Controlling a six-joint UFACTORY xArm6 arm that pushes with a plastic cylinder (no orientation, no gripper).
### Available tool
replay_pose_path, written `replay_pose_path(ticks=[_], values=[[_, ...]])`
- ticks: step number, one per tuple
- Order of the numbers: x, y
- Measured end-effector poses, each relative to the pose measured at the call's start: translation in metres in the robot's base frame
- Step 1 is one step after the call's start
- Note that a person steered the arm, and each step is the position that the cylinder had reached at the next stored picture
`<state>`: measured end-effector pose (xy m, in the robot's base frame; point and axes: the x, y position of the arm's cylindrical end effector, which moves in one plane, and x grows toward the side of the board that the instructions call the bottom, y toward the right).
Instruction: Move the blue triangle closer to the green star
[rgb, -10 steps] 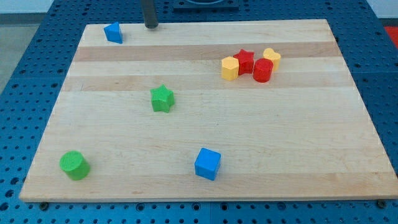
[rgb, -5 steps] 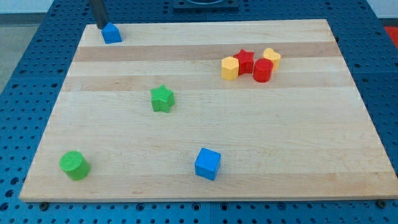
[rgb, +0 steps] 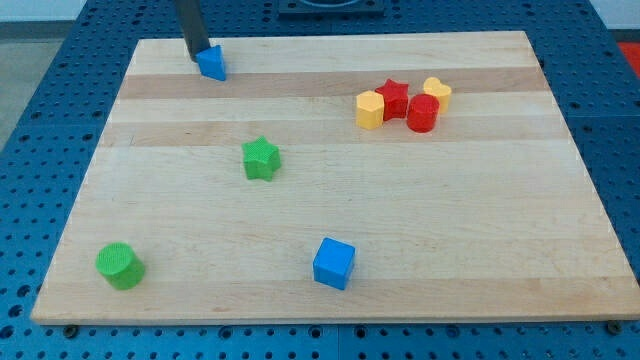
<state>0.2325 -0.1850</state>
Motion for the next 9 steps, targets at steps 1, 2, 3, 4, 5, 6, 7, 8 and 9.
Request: replay_pose_path(ticks=[1,2,3,4,5,6,7,8,9], values=[[0.016,0.007],[0.035,0.018],[0.035,0.034],[0.035,0.057],[0.047,0.068],[0.073,0.074],[0.096,0.084],[0.122,0.095],[0.147,0.100]])
